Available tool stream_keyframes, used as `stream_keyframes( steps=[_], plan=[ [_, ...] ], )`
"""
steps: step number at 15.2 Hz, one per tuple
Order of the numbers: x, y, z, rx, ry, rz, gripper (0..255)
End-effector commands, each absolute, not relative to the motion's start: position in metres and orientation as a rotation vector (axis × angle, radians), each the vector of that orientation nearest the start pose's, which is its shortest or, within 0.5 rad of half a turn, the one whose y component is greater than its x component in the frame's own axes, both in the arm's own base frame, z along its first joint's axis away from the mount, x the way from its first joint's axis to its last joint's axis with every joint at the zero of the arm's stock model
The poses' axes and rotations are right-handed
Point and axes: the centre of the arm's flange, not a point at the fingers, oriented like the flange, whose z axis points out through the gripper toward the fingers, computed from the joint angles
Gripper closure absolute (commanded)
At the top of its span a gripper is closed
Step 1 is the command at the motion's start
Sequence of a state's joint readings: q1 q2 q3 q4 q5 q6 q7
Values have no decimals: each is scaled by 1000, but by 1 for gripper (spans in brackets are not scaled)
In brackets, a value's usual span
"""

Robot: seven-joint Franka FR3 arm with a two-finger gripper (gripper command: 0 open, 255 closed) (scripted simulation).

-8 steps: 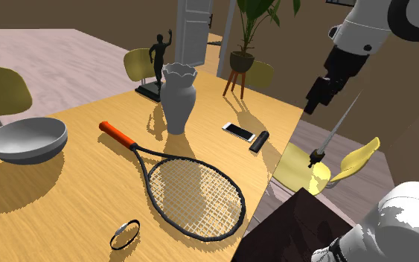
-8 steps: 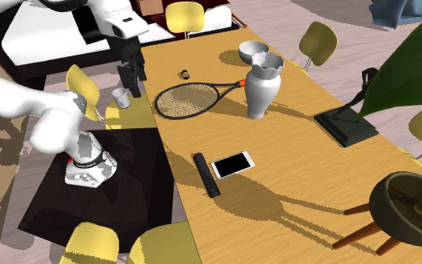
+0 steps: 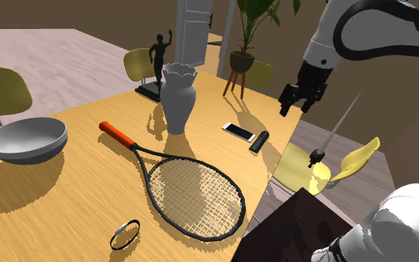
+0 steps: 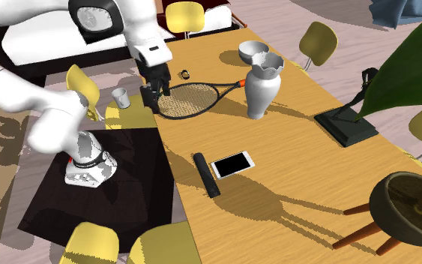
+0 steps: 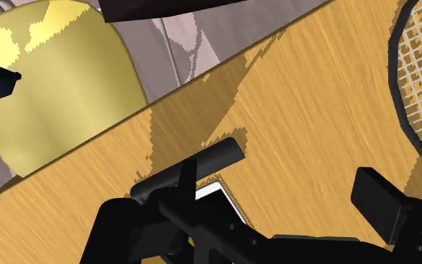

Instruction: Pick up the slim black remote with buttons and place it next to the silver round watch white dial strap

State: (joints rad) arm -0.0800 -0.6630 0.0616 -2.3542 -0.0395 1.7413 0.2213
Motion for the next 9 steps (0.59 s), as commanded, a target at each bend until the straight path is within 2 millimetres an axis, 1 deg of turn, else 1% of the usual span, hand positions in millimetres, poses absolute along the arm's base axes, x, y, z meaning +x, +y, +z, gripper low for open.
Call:
stream_keyframes(
  steps=[1,5,9],
  plan=[
    [372,-17,548,-3159,533,-88,0],
    [407,-40,513,-3086,792,-78,0],
    [437,-67,477,-2992,1042,-68,0]
  ],
)
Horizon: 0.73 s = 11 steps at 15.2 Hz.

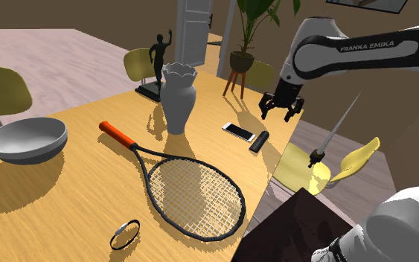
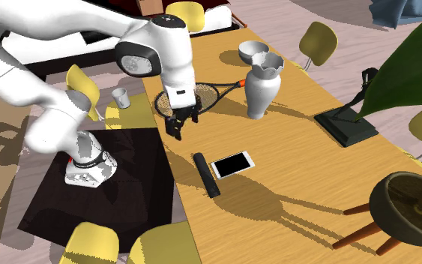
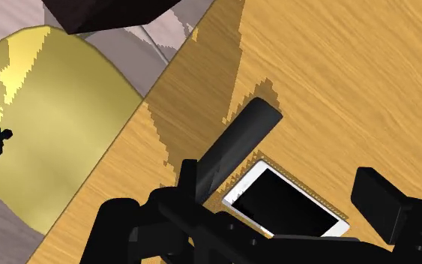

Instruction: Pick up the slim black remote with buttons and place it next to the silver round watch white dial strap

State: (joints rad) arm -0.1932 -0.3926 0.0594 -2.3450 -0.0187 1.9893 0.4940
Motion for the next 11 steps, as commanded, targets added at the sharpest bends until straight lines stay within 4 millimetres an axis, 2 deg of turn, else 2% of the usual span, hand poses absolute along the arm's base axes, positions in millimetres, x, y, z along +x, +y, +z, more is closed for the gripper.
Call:
stream_keyframes(
  steps=[1,6,11],
  plan=[
    [444,-74,468,-2966,1103,-65,0],
    [473,-115,422,-2814,1398,-52,0],
    [494,-160,375,-2633,1673,-38,0]
  ],
)
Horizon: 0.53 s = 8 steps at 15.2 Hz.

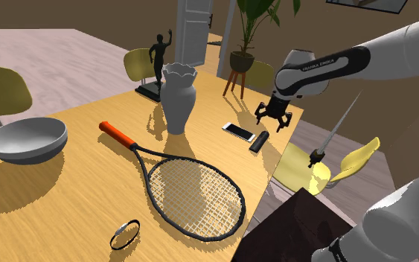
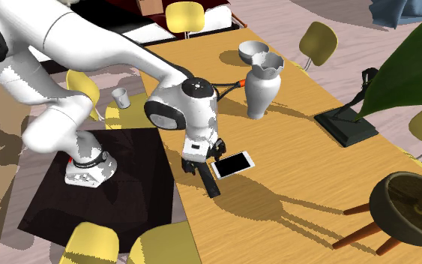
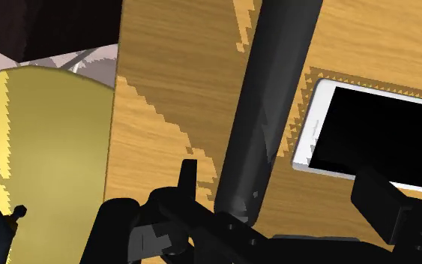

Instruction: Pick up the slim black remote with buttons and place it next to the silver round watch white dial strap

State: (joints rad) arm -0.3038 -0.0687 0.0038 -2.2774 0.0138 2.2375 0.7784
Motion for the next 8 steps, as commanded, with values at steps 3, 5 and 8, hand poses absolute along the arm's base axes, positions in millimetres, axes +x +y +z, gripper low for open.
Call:
stream_keyframes(
  steps=[3,5,8],
  plan=[
    [501,-182,353,-2537,1798,-32,0],
    [501,-182,342,-2537,1798,-32,0],
    [502,-182,326,-2537,1798,-32,0]
  ],
)
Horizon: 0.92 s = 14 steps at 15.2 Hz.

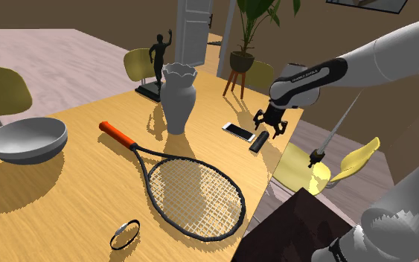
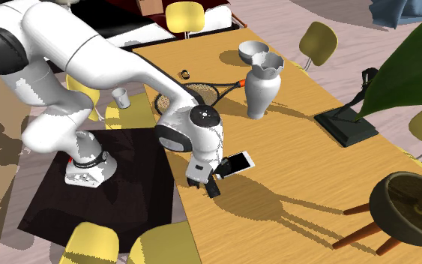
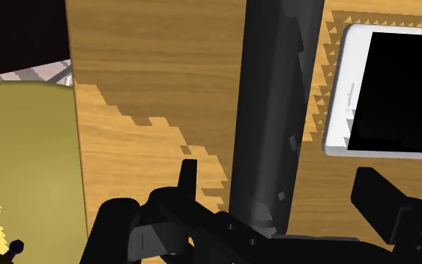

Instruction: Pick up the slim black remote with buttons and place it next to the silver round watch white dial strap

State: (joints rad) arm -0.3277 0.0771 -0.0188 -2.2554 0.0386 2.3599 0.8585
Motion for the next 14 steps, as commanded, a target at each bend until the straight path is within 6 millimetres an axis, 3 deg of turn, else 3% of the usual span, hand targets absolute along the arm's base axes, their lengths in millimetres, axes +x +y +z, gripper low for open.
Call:
stream_keyframes(
  steps=[1,2,10,11,14],
  plan=[
    [502,-182,321,-2537,1798,-32,0],
    [502,-181,313,-2537,1798,-32,0],
    [502,-181,313,-2537,1798,-32,0],
    [502,-181,313,-2537,1798,-32,255],
    [502,-181,313,-2537,1797,-32,255]
  ],
)
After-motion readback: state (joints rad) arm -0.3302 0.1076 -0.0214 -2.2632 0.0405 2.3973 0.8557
